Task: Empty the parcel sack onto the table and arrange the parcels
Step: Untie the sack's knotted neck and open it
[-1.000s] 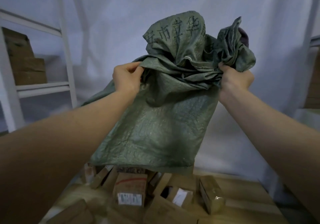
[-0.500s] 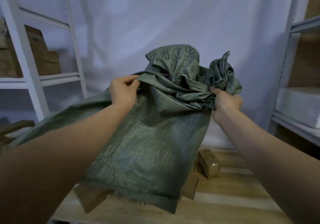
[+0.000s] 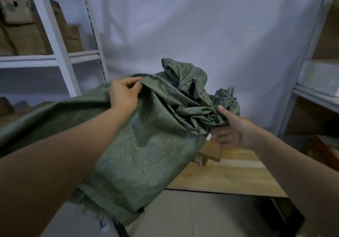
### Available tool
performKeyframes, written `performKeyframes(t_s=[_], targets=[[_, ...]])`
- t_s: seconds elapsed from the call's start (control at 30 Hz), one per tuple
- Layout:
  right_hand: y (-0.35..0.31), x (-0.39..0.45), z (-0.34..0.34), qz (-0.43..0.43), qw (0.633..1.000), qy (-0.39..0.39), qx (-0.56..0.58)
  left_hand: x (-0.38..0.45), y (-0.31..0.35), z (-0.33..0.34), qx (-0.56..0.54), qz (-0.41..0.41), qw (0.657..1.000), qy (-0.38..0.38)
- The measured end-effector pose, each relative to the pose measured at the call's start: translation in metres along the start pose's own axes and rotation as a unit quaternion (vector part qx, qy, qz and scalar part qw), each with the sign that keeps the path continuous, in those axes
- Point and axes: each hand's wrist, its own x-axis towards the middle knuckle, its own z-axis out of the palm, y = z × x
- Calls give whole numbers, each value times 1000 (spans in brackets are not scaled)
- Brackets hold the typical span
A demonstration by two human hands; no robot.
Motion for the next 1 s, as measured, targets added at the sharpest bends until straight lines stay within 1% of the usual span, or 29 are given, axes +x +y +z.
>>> performKeyframes(t_s=[0.03,0.07,0.1,0.13,0.23,0.3,0.4,0.53,0.6,0.67,0.73,0.8,0.87,0.93,1.0], targets=[[7,-6,-4,18,995,-6,-98,-5,-5,-5,7,-7,1000,-9],[13,-13,-6,28,983,0,-184,-10,-10,-11,17,-14,1000,-16],[17,-19,-5,21,970,20,-243,-16,-15,-15,28,-16,999,-21],[20,-21,-3,-6,962,53,-268,-21,-19,-19,40,-14,999,-24],[23,-15,10,-139,951,163,-225,-34,-27,-29,69,-17,997,-32],[22,-12,25,-194,935,185,-232,-41,-31,-35,77,-28,996,-47],[22,-10,45,-233,923,168,-255,-46,-34,-47,70,-37,995,-63],[28,-4,57,-230,925,102,-283,-47,-33,-61,86,-38,994,-61],[36,-1,60,-206,939,47,-271,-48,-32,-65,89,-40,994,-59],[43,0,61,-158,953,-36,-254,-47,-31,-66,91,-40,993,-57],[54,4,59,-114,951,-116,-264,-48,-30,-66,96,-36,993,-54],[67,9,55,-91,933,-159,-310,-49,-29,-65,95,-36,994,-39],[81,15,51,-71,911,-156,-376,-49,-28,-68,92,-40,995,-14],[95,23,49,-59,905,-133,-399,-51,-27,-74,88,-46,995,6],[116,52,46,-84,904,-102,-407,-54,-28,-80,84,-53,995,12]])
